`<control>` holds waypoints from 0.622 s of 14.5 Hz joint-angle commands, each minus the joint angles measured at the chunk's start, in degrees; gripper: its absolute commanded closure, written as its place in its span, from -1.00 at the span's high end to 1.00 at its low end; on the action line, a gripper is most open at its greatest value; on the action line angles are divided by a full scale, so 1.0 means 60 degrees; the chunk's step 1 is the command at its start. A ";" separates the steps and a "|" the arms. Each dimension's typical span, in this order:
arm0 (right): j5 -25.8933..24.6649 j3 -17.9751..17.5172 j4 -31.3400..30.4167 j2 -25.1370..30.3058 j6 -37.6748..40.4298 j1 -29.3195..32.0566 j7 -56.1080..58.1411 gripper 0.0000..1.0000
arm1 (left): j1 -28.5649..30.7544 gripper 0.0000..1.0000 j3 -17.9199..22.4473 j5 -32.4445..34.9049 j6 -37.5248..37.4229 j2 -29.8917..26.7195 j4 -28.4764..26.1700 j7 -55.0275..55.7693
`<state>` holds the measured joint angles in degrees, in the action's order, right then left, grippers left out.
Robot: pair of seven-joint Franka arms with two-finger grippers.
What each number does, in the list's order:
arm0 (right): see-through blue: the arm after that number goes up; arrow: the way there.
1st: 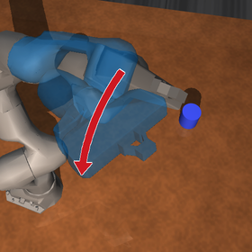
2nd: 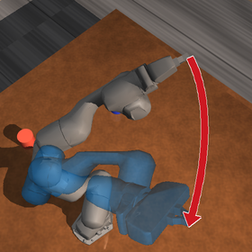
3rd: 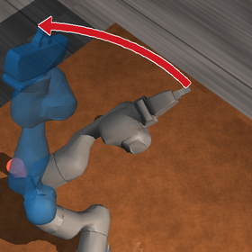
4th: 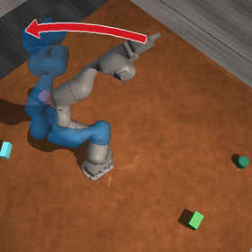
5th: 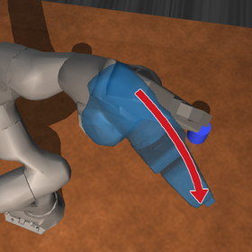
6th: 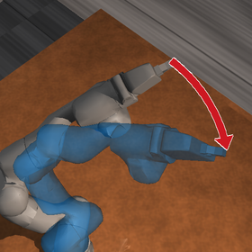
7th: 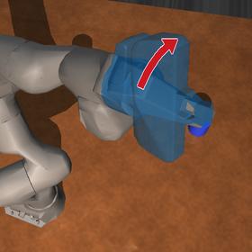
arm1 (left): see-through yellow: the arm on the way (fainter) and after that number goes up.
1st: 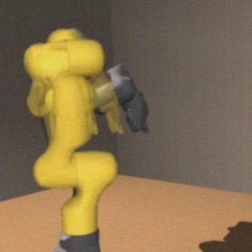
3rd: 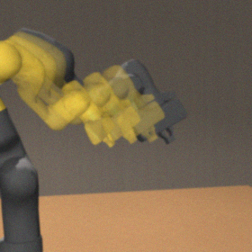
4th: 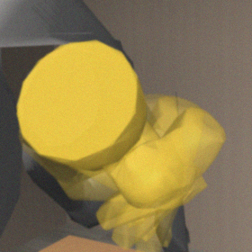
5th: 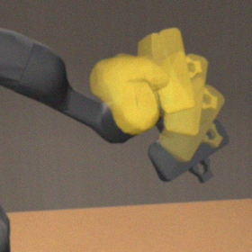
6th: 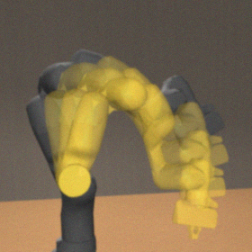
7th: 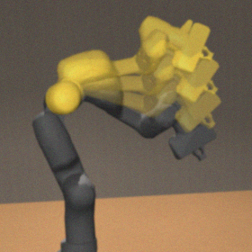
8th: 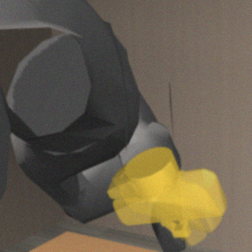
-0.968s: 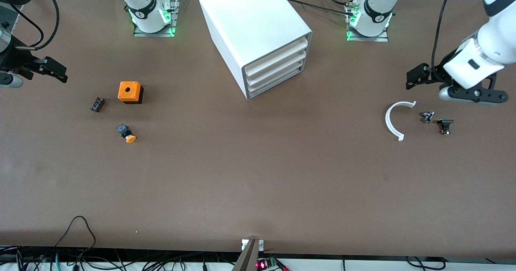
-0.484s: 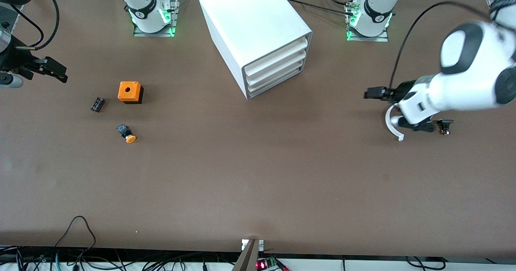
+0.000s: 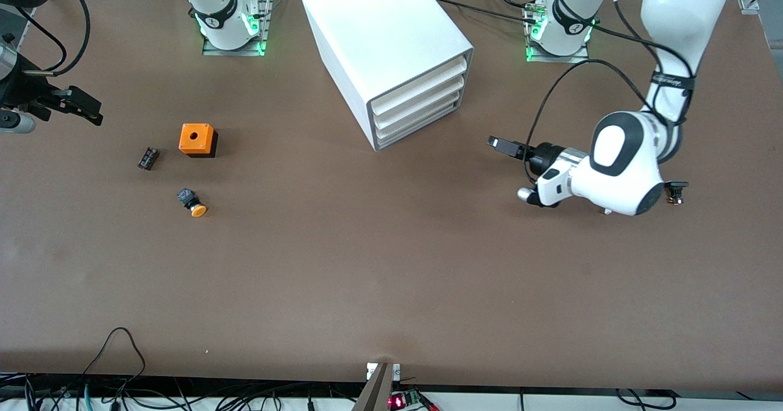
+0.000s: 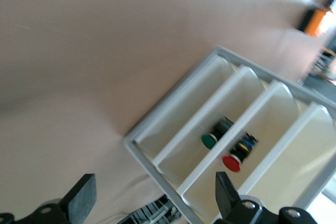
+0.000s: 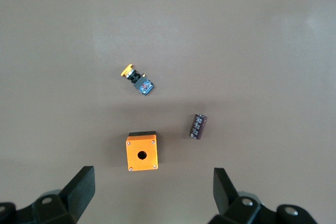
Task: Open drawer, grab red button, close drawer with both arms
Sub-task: 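Grasp the drawer handle with the left gripper and pull it open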
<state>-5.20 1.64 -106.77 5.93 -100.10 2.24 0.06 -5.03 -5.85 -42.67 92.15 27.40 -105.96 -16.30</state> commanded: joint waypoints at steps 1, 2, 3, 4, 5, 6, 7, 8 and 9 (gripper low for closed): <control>0.0163 0.0107 -0.0164 0.0154 0.0071 0.0023 0.0151 1.00 | -0.0274 1.00 0.0009 -0.0913 0.0373 0.0032 -0.1203 -0.1906; 0.0178 0.0107 -0.0164 0.0125 0.0072 0.0023 0.0151 1.00 | -0.0319 1.00 -0.0165 -0.1089 0.0549 0.0076 -0.1540 -0.2333; 0.0178 0.0107 -0.0149 0.0124 0.0072 0.0023 0.0151 1.00 | -0.0319 1.00 -0.0370 -0.1279 0.0681 0.0120 -0.1761 -0.2612; 0.0178 0.0107 -0.0149 0.0124 0.0072 0.0023 0.0151 1.00 | -0.0334 0.99 -0.0561 -0.1484 0.0711 0.0135 -0.1923 -0.2731; 0.0178 0.0107 -0.0149 0.0124 0.0086 0.0023 0.0151 1.00 | -0.0349 0.98 -0.0751 -0.1718 0.0712 0.0120 -0.2040 -0.2747; 0.0178 0.0179 -0.0149 0.0124 0.0130 0.0023 0.0151 1.00 | -0.0363 0.97 -0.0883 -0.1880 0.0712 0.0091 -0.2114 -0.2747; 0.0178 0.0267 -0.0149 0.0124 0.0203 0.0023 0.0151 1.00 | -0.0363 0.96 -0.1059 -0.1983 0.0712 0.0077 -0.2158 -0.2747; 0.0178 0.0268 -0.0149 0.0124 0.0204 0.0023 0.0151 1.00 | -0.0363 0.95 -0.1206 -0.2100 0.0726 0.0047 -0.2173 -0.2733; 0.0178 0.0282 -0.0134 0.0124 0.0204 0.0023 0.0151 1.00 | -0.0363 0.91 -0.1294 -0.2116 0.0755 0.0018 -0.2188 -0.2747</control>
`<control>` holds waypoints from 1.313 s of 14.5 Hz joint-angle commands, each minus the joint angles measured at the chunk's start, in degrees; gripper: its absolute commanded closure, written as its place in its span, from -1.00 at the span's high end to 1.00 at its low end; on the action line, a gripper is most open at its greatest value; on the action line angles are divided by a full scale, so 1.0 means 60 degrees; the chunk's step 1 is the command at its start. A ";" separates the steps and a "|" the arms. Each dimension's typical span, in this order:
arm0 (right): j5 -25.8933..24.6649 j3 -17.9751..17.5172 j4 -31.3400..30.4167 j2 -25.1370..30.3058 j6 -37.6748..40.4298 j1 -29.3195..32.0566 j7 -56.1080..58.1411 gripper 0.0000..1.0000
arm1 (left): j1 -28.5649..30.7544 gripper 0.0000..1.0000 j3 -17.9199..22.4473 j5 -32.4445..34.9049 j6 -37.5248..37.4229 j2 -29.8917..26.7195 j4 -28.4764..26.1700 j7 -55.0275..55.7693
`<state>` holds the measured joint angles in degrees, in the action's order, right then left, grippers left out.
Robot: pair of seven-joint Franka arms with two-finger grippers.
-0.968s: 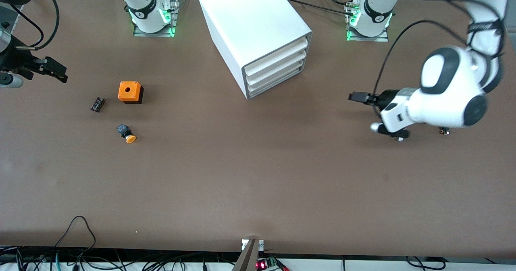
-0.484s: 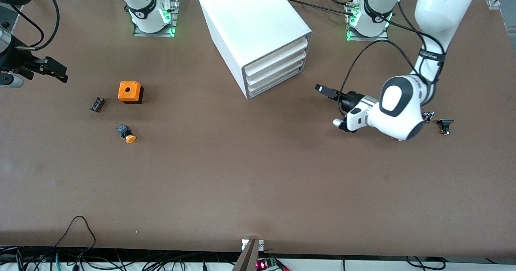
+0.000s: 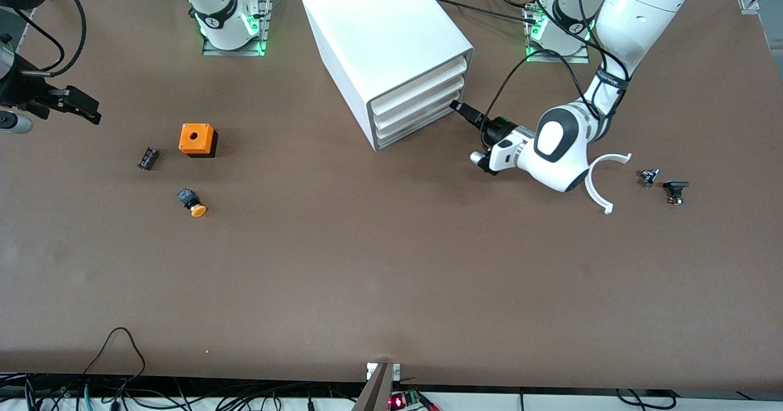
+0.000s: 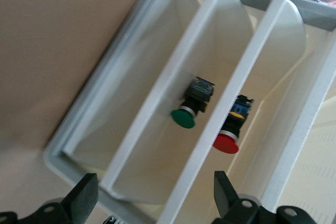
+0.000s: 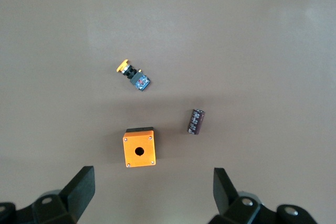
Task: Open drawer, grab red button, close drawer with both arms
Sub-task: 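Grasp the drawer handle with the left gripper and pull it open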
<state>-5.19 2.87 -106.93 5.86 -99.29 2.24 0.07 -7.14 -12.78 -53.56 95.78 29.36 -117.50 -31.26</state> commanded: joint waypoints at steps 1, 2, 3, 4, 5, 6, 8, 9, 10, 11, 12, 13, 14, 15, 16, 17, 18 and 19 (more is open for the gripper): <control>0.0176 0.0063 -0.0107 0.0136 0.0069 0.0021 0.0150 1.00 | -0.0011 0.86 -0.0271 -0.0316 0.0194 -0.0338 -0.0280 -0.0239; 0.0176 0.0077 -0.0107 0.0136 0.0084 0.0021 0.0150 1.00 | -0.0011 0.83 -0.0388 -0.0316 0.0195 -0.0396 -0.0353 -0.0239; 0.0176 0.0078 -0.0107 0.0136 0.0084 0.0021 0.0150 1.00 | -0.0011 0.83 -0.0447 -0.0403 0.0253 -0.0441 -0.0397 -0.0239; 0.0176 0.0092 -0.0107 0.0107 0.0084 0.0021 0.0150 1.00 | -0.0011 0.83 -0.0550 -0.0419 0.0369 -0.0470 -0.0513 -0.0239; 0.0176 0.0092 -0.0122 0.0107 0.0084 0.0021 0.0150 1.00 | -0.0011 0.83 -0.0725 -0.0434 0.0617 -0.0470 -0.0544 -0.0239; 0.0176 0.0092 -0.0122 0.0107 0.0099 0.0021 0.0150 1.00 | -0.0011 0.81 -0.0886 -0.0434 0.0895 -0.0470 -0.0631 -0.0239; 0.0176 0.0092 -0.0107 0.0107 0.0099 0.0021 0.0150 1.00 | -0.0011 0.54 -0.1150 -0.0652 0.1393 -0.0470 -0.0806 -0.0239; 0.0176 0.0092 -0.0107 0.0107 0.0099 0.0021 0.0150 1.00 | -0.0025 -0.06 -0.1195 -0.0697 0.1483 -0.0470 -0.0851 -0.0268; 0.0176 0.0092 -0.0122 0.0107 0.0099 0.0021 0.0150 1.00 | -0.0025 -0.98 -0.1195 -0.0697 0.1484 -0.0485 -0.0837 -0.0268; 0.0176 0.0092 -0.0107 0.0107 0.0113 0.0021 0.0150 1.00 | -0.0025 -1.00 -0.1195 -0.0697 0.1469 -0.0499 -0.0837 -0.0225; 0.0176 0.0092 -0.0107 0.0107 0.0113 0.0021 0.0150 1.00 | 0.0004 -1.00 -0.1181 -0.0639 0.1469 -0.0572 -0.0808 -0.0123; 0.0176 0.0092 -0.0107 0.0107 0.0128 0.0021 0.0150 1.00 | 0.0077 -1.00 -0.1093 -0.0581 0.1469 -0.0602 -0.0793 -0.0107; 0.0176 0.0092 -0.0107 0.0107 0.0128 0.0021 0.0150 1.00 | 0.0150 -1.00 -0.1020 -0.0566 0.1469 -0.0646 -0.0764 -0.0136; 0.0176 0.0092 -0.0107 0.0107 0.0128 0.0021 0.0150 1.00 | 0.0209 -1.00 -0.0918 -0.0565 0.1454 -0.0748 -0.0764 -0.0136; 0.0176 0.0092 -0.0107 0.0107 0.0157 0.0021 0.0150 1.00 | 0.0369 -1.00 -0.0859 -0.0551 0.1440 -0.0894 -0.0749 -0.0136; 0.0176 0.0092 -0.0107 0.0107 0.0186 0.0021 0.0150 1.00 | 0.0559 -1.00 -0.0815 -0.0507 0.1454 -0.1026 -0.0705 -0.0136; 0.0176 0.0092 -0.0093 0.0107 0.0187 0.0021 0.0150 1.00 | 0.0677 -1.00 -0.0568 -0.0478 0.1454 -0.1070 -0.0574 -0.0151; 0.0176 0.0092 -0.0093 0.0107 0.0187 0.0021 0.0150 1.00 | 0.0678 -1.00 -0.0174 -0.0333 0.1469 -0.1085 -0.0341 -0.0180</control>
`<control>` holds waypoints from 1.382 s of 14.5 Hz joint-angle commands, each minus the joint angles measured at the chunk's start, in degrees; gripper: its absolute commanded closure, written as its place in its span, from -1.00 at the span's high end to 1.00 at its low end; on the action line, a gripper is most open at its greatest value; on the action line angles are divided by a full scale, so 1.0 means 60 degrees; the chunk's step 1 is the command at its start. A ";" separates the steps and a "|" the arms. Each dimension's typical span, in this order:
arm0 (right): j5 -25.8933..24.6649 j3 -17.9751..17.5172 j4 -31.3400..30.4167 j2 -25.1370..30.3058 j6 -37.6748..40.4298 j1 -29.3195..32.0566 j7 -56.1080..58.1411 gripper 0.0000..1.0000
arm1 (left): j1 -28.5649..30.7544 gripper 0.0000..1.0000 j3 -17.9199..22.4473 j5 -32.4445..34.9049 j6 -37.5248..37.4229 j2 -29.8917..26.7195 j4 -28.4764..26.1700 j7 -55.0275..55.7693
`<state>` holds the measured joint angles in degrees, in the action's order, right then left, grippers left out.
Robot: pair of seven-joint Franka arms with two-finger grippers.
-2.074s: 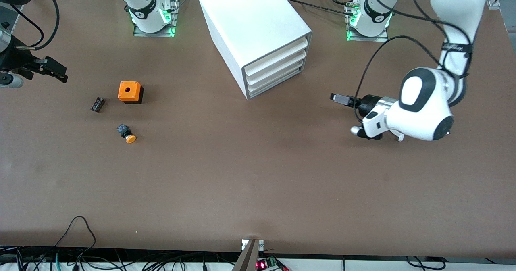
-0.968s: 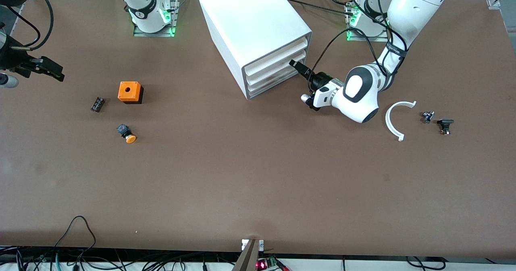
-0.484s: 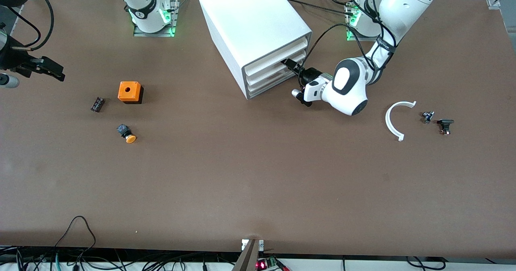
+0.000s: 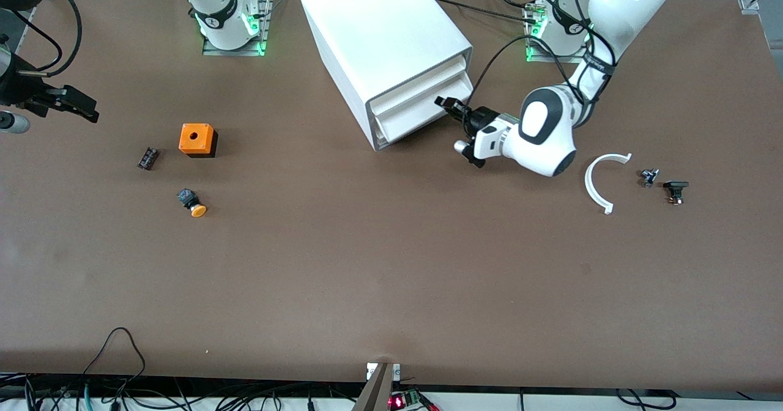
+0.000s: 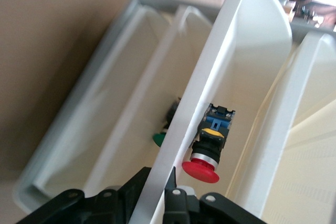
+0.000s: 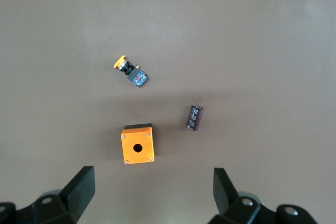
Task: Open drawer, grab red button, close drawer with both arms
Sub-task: 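Release the drawer handle and withdraw the left gripper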
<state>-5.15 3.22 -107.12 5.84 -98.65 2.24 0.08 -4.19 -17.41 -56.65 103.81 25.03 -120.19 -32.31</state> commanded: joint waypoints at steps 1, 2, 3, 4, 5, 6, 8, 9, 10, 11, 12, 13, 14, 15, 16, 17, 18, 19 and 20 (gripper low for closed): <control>0.0170 0.0034 -0.0062 0.0111 0.0079 0.0022 0.0147 1.00 | 0.0201 -1.00 0.0790 0.0300 0.0145 -0.0362 0.0298 -0.0035; 0.0170 0.0034 -0.0062 0.0111 0.0079 0.0022 0.0147 1.00 | 0.0215 -1.00 0.1009 0.0389 0.0145 -0.0348 0.0459 -0.0050; 0.0170 0.0034 -0.0062 0.0111 0.0079 0.0022 0.0147 1.00 | 0.0215 -1.00 0.1142 0.0389 0.0145 -0.0362 0.0504 -0.0064; 0.0170 0.0034 -0.0062 0.0111 0.0079 0.0022 0.0147 1.00 | 0.0230 -0.53 0.1172 0.0389 0.0145 -0.0348 0.0592 -0.0065; 0.0170 0.0034 -0.0062 0.0111 0.0079 0.0022 0.0147 1.00 | 0.0317 0.97 0.1245 0.0404 0.0145 -0.0377 0.0593 -0.0094; 0.0170 0.0034 -0.0062 0.0111 0.0094 0.0022 0.0147 1.00 | 0.0419 1.00 0.1304 0.0404 0.0189 -0.0420 0.0607 -0.0094; 0.0170 0.0034 -0.0062 0.0096 0.0065 0.0022 0.0147 1.00 | 0.0522 1.00 0.1319 0.0419 0.0669 -0.0697 0.0607 -0.0079; 0.0185 0.0034 -0.0048 0.0096 0.0065 0.0022 0.0147 1.00 | 0.0581 1.00 0.1319 0.0636 0.1020 -0.0888 0.0607 -0.0079; 0.0185 0.0005 -0.0048 0.0096 0.0065 0.0007 0.0147 1.00 | 0.0625 1.00 0.1319 0.1189 0.1474 -0.1136 0.0622 -0.0079; 0.0185 -0.0038 -0.0062 0.0096 0.0079 -0.0022 0.0133 1.00 | 0.0800 1.00 0.1319 0.1688 0.2102 -0.1530 0.0637 -0.0050; 0.0185 -0.0082 -0.0077 0.0024 0.0079 -0.0080 0.0046 1.00 | 0.1004 1.00 0.1319 0.2041 0.2616 -0.1911 0.0883 -0.0021; 0.0316 -0.0170 -0.0063 -0.0137 0.0079 -0.0255 0.0059 1.00 | 0.1035 1.00 0.1319 0.2451 0.2867 -0.2133 0.1002 0.0023; 0.0578 -0.0243 -0.0062 -0.0196 0.0065 -0.0474 0.0117 1.00 | 0.1036 1.00 0.1319 0.2745 0.3044 -0.2352 0.1061 0.0038; 0.0827 -0.0258 -0.0048 -0.0327 0.0050 -0.0752 0.0147 1.00 | 0.1036 1.00 0.1319 0.3038 0.3234 -0.2630 0.1091 0.0023; 0.0931 -0.0273 -0.0019 -0.0459 -0.0051 -0.1059 0.0147 1.00 | 0.1181 1.00 0.1319 0.3519 0.3236 -0.2995 0.1076 -0.0064; 0.0976 -0.0288 0.0083 -0.0693 -0.0081 -0.1323 0.0162 1.00 | 0.1385 1.00 0.1319 0.3887 0.3134 -0.3449 0.1091 -0.0036; 0.1078 -0.0288 0.0244 -0.0898 -0.0183 -0.1660 0.0147 1.00 | 0.1402 1.00 0.1406 0.4499 0.2858 -0.3874 0.1120 -0.0021; 0.1079 -0.0288 0.0434 -0.1161 -0.0358 -0.2054 0.0046 1.00 | 0.1416 1.00 0.1523 0.5231 0.2377 -0.4197 0.1352 0.0052; 0.0963 -0.0288 0.0726 -0.1497 -0.0563 -0.2537 -0.0042 1.00 | 0.1417 1.00 0.1727 0.5760 0.1676 -0.4403 0.1732 0.0154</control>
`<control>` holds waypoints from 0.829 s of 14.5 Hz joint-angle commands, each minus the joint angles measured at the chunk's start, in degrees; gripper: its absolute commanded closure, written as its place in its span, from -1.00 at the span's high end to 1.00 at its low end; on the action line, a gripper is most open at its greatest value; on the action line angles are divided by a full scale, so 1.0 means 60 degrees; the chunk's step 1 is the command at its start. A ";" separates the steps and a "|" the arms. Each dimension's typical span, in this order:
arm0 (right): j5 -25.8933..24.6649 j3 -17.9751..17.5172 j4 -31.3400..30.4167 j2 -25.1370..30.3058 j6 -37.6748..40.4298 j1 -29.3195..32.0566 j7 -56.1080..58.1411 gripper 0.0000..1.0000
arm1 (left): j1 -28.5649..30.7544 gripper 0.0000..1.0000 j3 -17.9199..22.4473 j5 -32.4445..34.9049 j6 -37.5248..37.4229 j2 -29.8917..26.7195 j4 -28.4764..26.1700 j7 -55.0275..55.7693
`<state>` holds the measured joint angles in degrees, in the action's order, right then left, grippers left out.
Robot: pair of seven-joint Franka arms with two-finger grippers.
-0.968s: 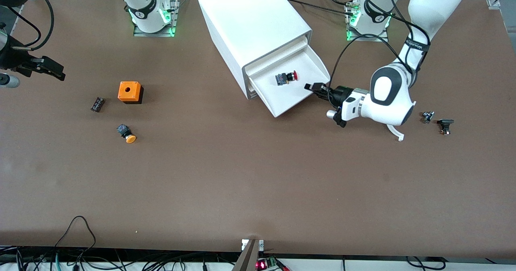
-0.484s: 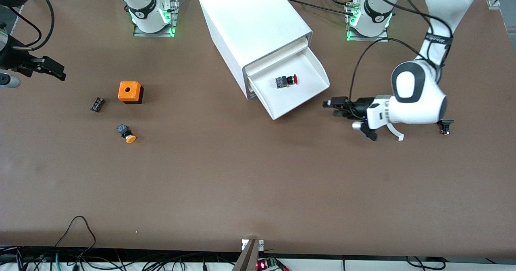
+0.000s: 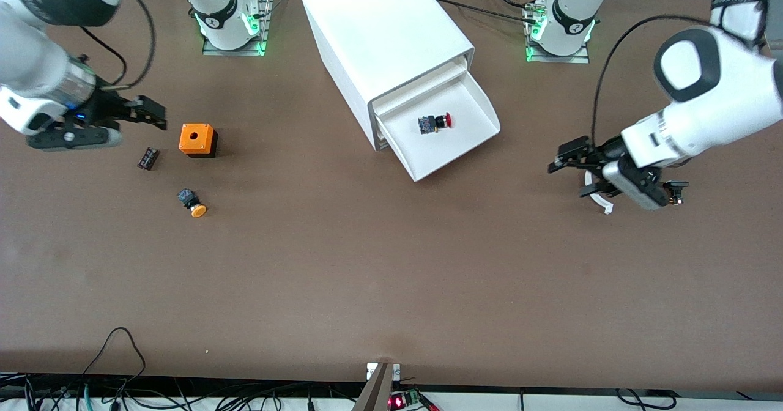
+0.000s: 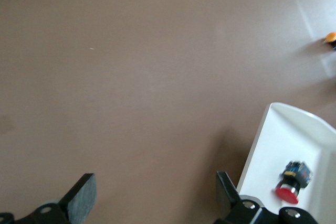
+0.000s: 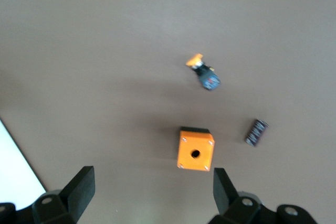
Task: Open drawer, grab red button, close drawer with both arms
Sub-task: 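Reach the right gripper into the open drawer toward the red button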
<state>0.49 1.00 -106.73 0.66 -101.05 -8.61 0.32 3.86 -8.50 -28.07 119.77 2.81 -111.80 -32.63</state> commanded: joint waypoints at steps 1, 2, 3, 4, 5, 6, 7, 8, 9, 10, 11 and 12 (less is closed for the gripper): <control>0.0006 0.0082 0.0941 -0.0956 -0.0310 -0.1110 -0.0199 1.00 | 0.0075 1.00 0.0390 0.1263 -0.1615 -0.0847 0.0656 0.0557; 0.0122 0.0082 0.1146 -0.1192 -0.0384 -0.1317 -0.0302 1.00 | 0.0061 1.00 0.0565 0.1788 -0.2245 -0.0878 0.1094 0.1010; 0.0152 0.0068 0.1352 -0.1426 -0.0472 -0.1565 -0.0172 1.00 | 0.0061 1.00 0.0625 0.2475 -0.2933 -0.0878 0.1620 0.1420; 0.0152 0.0068 0.1629 -0.1660 -0.0646 -0.1988 -0.0157 1.00 | 0.0046 1.00 0.0625 0.2989 -0.3737 -0.0864 0.2090 0.1947; 0.0152 0.0068 0.1951 -0.1938 -0.0793 -0.2413 -0.0156 1.00 | 0.0046 1.00 0.0625 0.3458 -0.4644 -0.0863 0.2471 0.2735; 0.0167 0.0053 0.2331 -0.2333 -0.0882 -0.2809 -0.0098 1.00 | 0.0031 1.00 0.0625 0.3840 -0.5175 -0.0863 0.2780 0.3700; 0.0167 -0.0063 0.2770 -0.2757 -0.0883 -0.3219 -0.0083 1.00 | 0.0017 1.00 0.0625 0.4018 -0.5456 -0.0878 0.2986 0.4522; 0.0152 -0.0151 0.3282 -0.3182 -0.0883 -0.3571 -0.0069 1.00 | 0.0002 1.00 0.0625 0.4078 -0.5546 -0.0878 0.3104 0.5081; 0.0138 -0.0181 0.3766 -0.3650 -0.0897 -0.3937 -0.0040 1.00 | -0.0027 1.00 0.0625 0.4093 -0.5533 -0.0878 0.3163 0.5551; 0.0152 -0.0181 0.4307 -0.4090 -0.0941 -0.4289 -0.0039 1.00 | -0.0042 1.00 0.0625 0.4224 -0.5474 -0.0864 0.3164 0.6092; 0.0152 -0.0181 0.4777 -0.4486 -0.1043 -0.4539 -0.0010 1.00 | -0.0042 1.00 0.0611 0.4283 -0.5387 -0.0863 0.3149 0.6416; 0.0152 -0.0196 0.5129 -0.4809 -0.1247 -0.4803 0.0048 1.00 | -0.0057 1.00 0.0611 0.4269 -0.5328 -0.0820 0.3164 0.6492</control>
<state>0.89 -0.58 -84.16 -22.11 -108.46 -35.17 -0.81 3.98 -4.69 -4.27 88.22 -3.45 -94.61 2.85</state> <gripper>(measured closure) 0.000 0.000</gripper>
